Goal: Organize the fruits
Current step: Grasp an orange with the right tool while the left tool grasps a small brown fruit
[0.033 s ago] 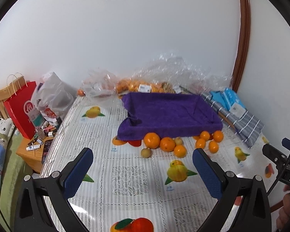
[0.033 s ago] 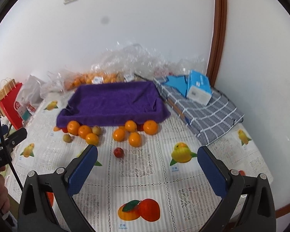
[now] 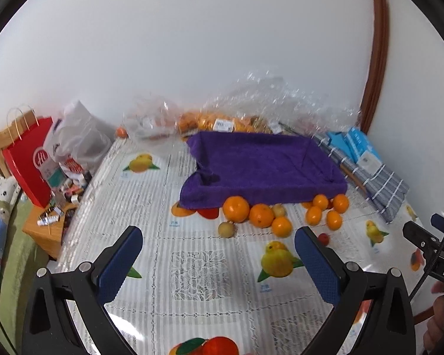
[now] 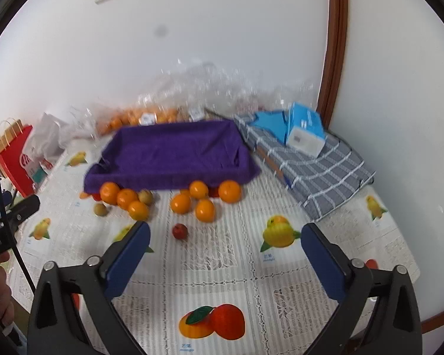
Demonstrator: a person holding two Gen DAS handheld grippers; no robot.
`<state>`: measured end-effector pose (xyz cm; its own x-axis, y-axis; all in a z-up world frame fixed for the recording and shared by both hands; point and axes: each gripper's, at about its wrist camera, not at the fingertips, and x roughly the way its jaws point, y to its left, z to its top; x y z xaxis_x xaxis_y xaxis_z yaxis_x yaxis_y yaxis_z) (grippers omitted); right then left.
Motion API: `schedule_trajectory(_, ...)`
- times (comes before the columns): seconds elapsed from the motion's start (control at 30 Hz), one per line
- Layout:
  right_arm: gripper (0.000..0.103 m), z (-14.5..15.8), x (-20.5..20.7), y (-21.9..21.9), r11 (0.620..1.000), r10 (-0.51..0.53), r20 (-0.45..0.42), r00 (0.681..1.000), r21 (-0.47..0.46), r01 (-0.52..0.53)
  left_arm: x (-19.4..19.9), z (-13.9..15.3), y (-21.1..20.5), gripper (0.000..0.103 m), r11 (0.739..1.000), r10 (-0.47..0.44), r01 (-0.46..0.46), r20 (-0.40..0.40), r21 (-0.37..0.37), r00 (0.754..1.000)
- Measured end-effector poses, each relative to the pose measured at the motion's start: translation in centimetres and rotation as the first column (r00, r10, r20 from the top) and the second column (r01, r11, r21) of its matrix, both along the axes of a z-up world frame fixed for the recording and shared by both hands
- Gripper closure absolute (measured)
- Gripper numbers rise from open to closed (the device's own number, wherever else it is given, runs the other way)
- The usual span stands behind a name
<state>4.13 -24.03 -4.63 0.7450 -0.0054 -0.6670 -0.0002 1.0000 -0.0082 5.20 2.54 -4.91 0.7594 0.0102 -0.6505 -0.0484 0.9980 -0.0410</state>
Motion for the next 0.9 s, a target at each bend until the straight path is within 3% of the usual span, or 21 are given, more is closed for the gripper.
schedule_trajectory(0.13,0.01,-2.4,1.6,-0.6,1.0,-0.009,-0.034,0.999,-0.024,0.008,1.9,-2.8,0.5,0.0,1.0,-0.017,0.016,-0.059,-0.008,0.998)
schedule_trajectory(0.27,0.016,-4.8,3.4,-1.9,1.0,-0.002,-0.085,0.996,0.021,0.004,3.7,-5.5,1.0,0.001,0.999,-0.017,0.012,-0.121,-0.042,0.993)
schedule_trajectory(0.47,0.035,-8.0,6.3,-2.0,0.998,0.024,-0.157,0.987,0.065,-0.014,6.0,-9.3,1.6,0.005,0.998,-0.031,0.017,-0.218,-0.066,0.975)
schedule_trajectory(0.9,0.053,-12.2,12.3,1.3,0.992,0.094,-0.203,0.975,0.102,-0.074,7.7,-12.1,2.3,0.01,0.999,-0.042,0.041,-0.252,-0.01,0.967)
